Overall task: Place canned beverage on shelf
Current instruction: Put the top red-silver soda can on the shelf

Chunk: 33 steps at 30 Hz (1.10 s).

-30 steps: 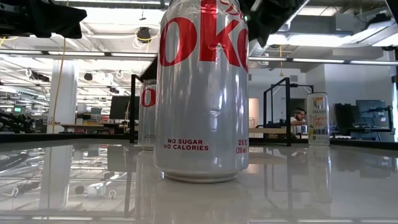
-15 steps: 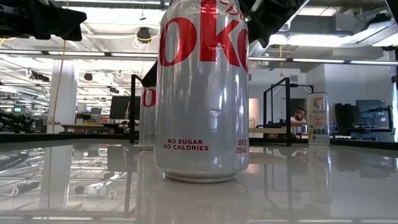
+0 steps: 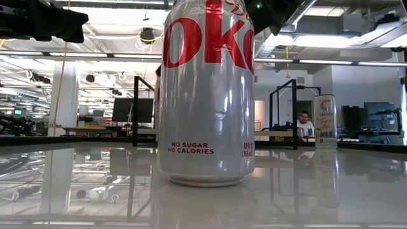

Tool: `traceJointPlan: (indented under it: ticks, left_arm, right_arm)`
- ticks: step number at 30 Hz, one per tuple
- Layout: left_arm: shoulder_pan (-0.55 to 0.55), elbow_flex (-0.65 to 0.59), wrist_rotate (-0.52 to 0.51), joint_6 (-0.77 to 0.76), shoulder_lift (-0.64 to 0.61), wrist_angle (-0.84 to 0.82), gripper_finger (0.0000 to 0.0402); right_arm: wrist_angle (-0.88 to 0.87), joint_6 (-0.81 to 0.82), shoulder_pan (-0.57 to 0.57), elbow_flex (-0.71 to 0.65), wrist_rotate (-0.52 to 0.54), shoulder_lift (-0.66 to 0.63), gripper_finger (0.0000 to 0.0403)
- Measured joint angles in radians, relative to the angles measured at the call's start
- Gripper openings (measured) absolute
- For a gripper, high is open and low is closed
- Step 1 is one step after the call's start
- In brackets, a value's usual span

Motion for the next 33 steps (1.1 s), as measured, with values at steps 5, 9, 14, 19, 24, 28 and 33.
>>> traceJointPlan:
  ticks: [5,9,14,19,24,28,33]
  left_arm:
    - [0.000,0.000,0.004,0.000,0.000,-0.012,0.0000]
    - [0.000,0.000,0.004,0.000,0.000,-0.013,0.0000]
    - [0.000,0.000,0.004,0.001,0.000,-0.014,0.0000]
    - [0.000,0.000,0.004,0.003,0.000,-0.015,0.0000]
    - [0.000,0.000,0.003,0.011,0.000,-0.014,0.0000]
    - [0.000,0.000,0.003,0.035,0.000,-0.013,0.0000]
    - [0.000,0.000,0.002,0.057,0.000,-0.012,0.0000]
  right_arm:
    - [-0.090,-0.060,-0.054,-0.001,0.001,-0.086,0.0286]
    - [-0.105,-0.107,-0.129,0.000,-0.052,-0.146,0.0286]
    - [-0.111,-0.148,-0.248,0.000,-0.145,-0.161,0.0286]
    - [-0.069,-0.169,-0.373,0.002,-0.282,-0.139,0.0286]
    - [-0.062,-0.177,-0.482,-0.001,-0.356,-0.133,0.0286]
    - [-0.050,-0.177,-0.551,0.001,-0.408,-0.135,0.0286]
    - [-0.032,-0.172,-0.600,0.001,-0.491,-0.126,0.0286]
